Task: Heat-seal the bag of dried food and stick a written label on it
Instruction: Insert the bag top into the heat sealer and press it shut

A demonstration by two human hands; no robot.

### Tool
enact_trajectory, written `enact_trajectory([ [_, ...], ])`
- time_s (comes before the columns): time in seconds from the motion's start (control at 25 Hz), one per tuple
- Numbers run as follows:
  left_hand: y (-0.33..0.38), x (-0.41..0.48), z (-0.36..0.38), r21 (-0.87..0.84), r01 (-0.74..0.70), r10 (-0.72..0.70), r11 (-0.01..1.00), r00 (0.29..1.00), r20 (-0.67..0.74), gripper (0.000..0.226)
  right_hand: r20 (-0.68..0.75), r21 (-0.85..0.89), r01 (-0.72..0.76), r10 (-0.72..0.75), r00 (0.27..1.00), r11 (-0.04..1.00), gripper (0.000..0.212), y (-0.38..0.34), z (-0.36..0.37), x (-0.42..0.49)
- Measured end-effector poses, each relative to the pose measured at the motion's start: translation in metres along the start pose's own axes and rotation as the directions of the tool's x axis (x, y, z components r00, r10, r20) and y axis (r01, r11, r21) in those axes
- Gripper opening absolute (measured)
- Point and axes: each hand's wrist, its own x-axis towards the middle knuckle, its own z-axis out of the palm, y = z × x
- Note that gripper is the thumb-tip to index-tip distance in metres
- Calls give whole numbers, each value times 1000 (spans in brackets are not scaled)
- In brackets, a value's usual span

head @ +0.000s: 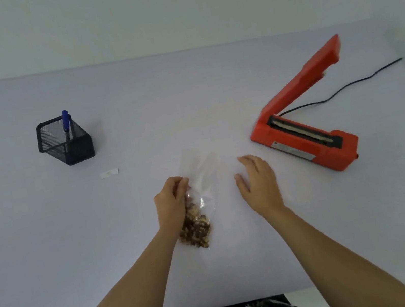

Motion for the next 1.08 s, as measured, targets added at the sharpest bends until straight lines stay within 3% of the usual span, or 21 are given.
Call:
enact_trajectory([
  [0.16, 26, -4, 45, -25, 1, 3, 1000, 987, 162, 22, -332, -168, -216, 152, 931, 962, 48, 51, -48, -18],
  [0.32, 54, -17, 91, -151, 85, -34, 985, 950, 310, 28, -466, -161, -349, 240, 851, 923, 51, 93, -94, -25],
  [0.6, 89, -32, 140, -178, 87, -8, 980, 913, 407, 29, -191, -295, -319, 272, 943, 901, 68, 138, -117, -22],
  [1.08, 108, -28, 176, -103, 101, -68, 990, 958, 280, 30, -114, -263, -281, 260, 959, 923, 67, 145, -119, -23],
])
